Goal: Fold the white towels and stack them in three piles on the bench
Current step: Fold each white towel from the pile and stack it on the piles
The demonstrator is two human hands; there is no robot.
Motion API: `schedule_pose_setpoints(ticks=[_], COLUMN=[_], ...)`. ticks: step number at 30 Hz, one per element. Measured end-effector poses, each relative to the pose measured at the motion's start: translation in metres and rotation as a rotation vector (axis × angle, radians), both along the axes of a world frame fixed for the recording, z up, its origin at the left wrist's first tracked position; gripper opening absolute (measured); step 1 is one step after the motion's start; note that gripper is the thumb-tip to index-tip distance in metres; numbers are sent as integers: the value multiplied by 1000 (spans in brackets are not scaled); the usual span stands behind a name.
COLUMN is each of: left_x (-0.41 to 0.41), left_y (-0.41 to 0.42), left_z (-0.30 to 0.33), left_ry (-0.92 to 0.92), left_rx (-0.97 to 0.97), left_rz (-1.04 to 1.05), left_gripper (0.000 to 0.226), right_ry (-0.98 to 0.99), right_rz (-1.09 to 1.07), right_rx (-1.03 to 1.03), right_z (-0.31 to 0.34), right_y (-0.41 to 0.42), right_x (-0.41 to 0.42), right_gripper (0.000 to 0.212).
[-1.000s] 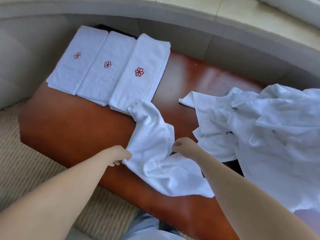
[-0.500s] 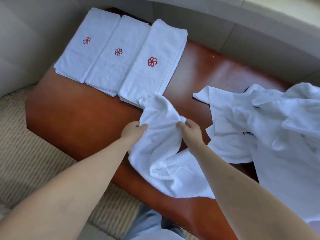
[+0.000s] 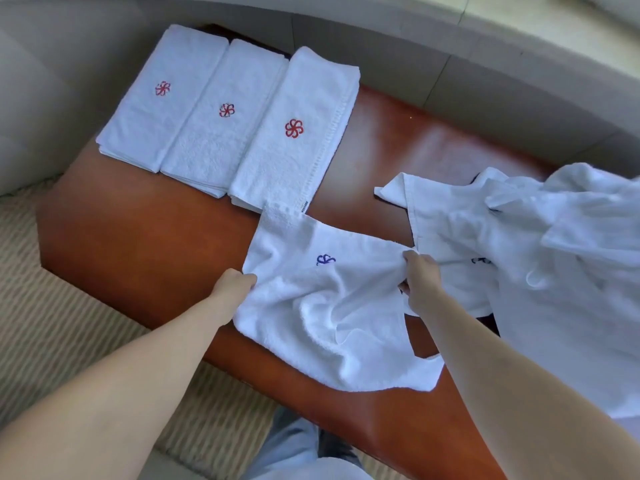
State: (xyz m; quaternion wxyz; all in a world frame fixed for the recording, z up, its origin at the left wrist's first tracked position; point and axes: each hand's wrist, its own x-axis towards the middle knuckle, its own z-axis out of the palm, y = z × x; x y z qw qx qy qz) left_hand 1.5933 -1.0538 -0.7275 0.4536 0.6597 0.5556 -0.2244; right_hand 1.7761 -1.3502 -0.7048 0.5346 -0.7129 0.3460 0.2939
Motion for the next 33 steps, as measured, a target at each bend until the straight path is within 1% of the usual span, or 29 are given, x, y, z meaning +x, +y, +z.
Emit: schedule_pose_setpoints(ticks=[2, 4, 6, 7, 8, 9, 11, 12, 13, 14, 15, 17, 20, 22, 23, 25, 27, 30, 33], left_x=[11, 22, 35, 41, 47, 49, 45, 38, 31, 25, 19, 14, 19, 21, 21, 17, 11, 11, 18], left_y=[0, 3, 8, 9, 9, 6, 0, -3, -6, -8, -10, -12, -19, -20, -19, -13, -5, -1, -4], left_z=[15, 31, 43, 48, 49, 50, 42, 36, 30, 23, 20, 18, 21, 29, 34, 46, 64, 97, 141], left_ry=[-62, -178, -320, -379, -416, -411, -306, -257, -223, -192, -155, -76, -38, -39, -74, -227, -351, -428, -465], left_rx=[-58, -84, -111, -138, -173, -197, -196, -208, -233, -252, -256, -234, -264, -297, -303, -340, -360, -315, -198], left_rz=[34, 146, 308, 369, 375, 325, 229, 211, 208, 213, 211, 188, 203, 189, 181, 172, 143, 121, 141], left_gripper=[18, 14, 27, 34, 37, 38, 36, 31, 26, 22, 17, 12, 16, 14, 17, 30, 33, 33, 31], right_ry=[-54, -107, -168, -184, -168, -115, 23, 51, 40, 15, 8, 36, 137, 143, 122, 55, -30, -120, -232], right_rz=[-38, -138, -248, -238, -174, -67, 254, 407, 520, 576, 583, 555, 530, 524, 501, 393, 311, 256, 188], right_rx=[97, 260, 521, 617, 639, 609, 384, 222, 70, -45, -115, -165, -184, -142, -95, 3, 53, 75, 68], right_z=[24, 48, 65, 70, 70, 65, 43, 28, 14, 4, -5, -19, -25, -19, -14, 2, 26, 71, 122], right_y=[1, -2, -7, -8, -9, -8, -4, -4, -6, -7, -10, -14, -16, -15, -15, -19, -27, -41, -56], right_x=[12, 31, 47, 51, 50, 44, 18, 4, -10, -21, -29, -35, -34, -31, -28, -22, -14, -1, 17], right_gripper=[11, 17, 22, 30, 33, 35, 42, 38, 27, 18, 13, 10, 13, 5, 6, 15, 16, 14, 5])
